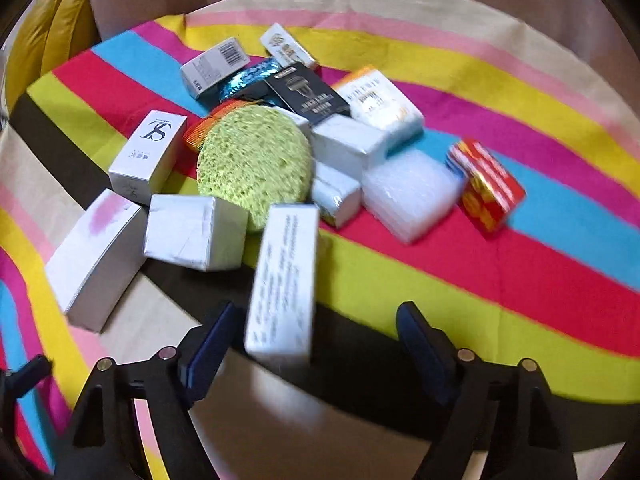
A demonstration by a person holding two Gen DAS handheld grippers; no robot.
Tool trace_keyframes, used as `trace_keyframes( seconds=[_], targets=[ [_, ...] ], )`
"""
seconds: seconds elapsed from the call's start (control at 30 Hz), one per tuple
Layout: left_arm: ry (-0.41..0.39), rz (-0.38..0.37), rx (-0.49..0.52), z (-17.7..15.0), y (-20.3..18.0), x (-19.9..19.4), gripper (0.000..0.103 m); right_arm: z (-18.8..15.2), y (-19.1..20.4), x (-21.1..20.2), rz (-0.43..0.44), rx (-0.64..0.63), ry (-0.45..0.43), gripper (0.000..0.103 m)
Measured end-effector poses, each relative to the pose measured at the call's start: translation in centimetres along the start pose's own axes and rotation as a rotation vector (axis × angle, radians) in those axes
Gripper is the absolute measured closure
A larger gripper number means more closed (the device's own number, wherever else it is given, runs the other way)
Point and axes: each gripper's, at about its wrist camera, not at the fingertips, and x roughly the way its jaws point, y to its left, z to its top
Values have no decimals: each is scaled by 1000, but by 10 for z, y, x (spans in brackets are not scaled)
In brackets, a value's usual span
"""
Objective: Organize objects
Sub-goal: 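Grasp the pink-print white box with the left tool while the right tool grasps a white box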
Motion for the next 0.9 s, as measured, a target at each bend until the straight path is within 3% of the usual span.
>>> trace_keyframes(
  seconds=[0.07,0.17,0.33,0.57,0.9],
  targets=[
    [-1,1,-1,-1,0,0,0,3,4,2,11,-21,-17,25],
    [-1,1,-2,-1,1,0,0,-1,7,-7,33,-64,-45,78],
    [-2,2,-3,-1,0,0,0,-31,-7,-31,37,-106,-28,78],
    [9,-3,7,1,1,1,0,-91,-47,-72,27,-40,-68,78],
    [28,20,83,59,22,38,0,-96,-49,-77,10,-32,-70,77]
  ],
)
